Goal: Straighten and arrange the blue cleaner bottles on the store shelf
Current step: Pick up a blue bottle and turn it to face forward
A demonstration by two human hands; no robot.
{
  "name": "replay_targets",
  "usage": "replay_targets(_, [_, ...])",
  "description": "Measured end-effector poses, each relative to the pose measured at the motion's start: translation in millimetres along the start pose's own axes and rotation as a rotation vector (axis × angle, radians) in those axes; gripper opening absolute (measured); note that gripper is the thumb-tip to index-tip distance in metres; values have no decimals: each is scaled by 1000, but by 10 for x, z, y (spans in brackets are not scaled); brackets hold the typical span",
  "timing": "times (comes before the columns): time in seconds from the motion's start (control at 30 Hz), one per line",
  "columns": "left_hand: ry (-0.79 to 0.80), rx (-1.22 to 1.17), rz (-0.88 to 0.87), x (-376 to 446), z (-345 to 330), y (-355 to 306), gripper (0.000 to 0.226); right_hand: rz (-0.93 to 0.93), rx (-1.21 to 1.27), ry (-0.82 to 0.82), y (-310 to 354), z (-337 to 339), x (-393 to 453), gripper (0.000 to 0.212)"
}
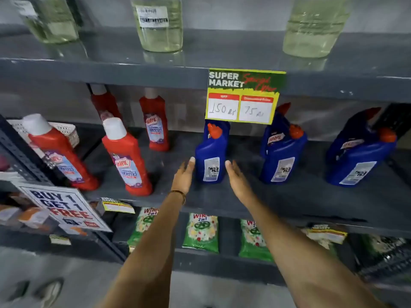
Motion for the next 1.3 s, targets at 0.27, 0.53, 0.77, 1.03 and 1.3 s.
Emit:
replay_targets(0.27, [250,-408,-18,269,-293,7,46,56,373,1,-1,-216,175,56])
replay_targets(0.53, [320,-437,-24,264,-311,-77,29,61,434,-97,129,-204,177,44])
replay_targets(0.77, [396,-379,-66,249,-169,-346,53,138,450,-45,522,-95,176,36])
replay_targets(1.03, [469,-474,-69,210,-250,-413,57,167,307,-46,702,-8,130,37])
replay_targets(1.3, [411,-635,-33,194,-266,-380,60,246,130,108,826,-131,44,87])
Point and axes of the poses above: each hand's wrist, its own x-axis towards the middle knuckle, its own z-axis out of the back of the hand, y = z × x, the point moved 9 cm from there along x, towards the middle knuckle, and after that the axes turned 14 degrees about y, right-handed, at the moved point
